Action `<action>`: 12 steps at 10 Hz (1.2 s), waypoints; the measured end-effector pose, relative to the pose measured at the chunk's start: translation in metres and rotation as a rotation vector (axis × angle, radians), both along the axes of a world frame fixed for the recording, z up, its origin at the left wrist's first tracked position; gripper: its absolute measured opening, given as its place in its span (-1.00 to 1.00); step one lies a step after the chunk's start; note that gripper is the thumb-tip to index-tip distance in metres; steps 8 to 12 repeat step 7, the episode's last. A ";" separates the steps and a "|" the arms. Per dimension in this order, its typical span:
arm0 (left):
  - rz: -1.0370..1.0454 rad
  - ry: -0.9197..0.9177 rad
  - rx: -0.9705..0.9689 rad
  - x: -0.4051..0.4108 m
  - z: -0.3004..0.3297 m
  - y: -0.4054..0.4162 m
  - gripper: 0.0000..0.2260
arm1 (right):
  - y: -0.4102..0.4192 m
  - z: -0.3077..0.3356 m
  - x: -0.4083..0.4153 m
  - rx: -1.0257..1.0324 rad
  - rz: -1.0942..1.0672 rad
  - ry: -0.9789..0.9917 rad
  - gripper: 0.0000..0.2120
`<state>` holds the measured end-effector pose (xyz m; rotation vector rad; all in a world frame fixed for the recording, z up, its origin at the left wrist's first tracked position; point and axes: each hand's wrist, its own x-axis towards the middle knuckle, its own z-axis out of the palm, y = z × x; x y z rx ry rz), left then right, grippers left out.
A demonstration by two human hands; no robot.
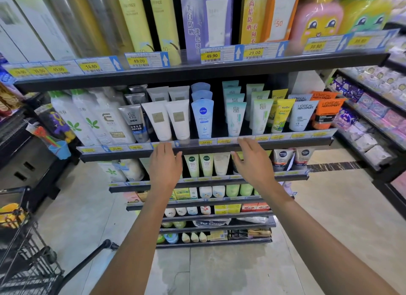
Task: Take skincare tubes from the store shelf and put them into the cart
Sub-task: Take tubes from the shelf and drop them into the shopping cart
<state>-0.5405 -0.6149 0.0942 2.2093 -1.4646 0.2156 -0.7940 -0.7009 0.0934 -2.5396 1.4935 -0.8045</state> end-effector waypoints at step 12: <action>-0.338 -0.099 0.193 -0.111 -0.064 -0.017 -0.64 | 0.016 -0.050 -0.092 0.199 -0.187 0.117 -0.47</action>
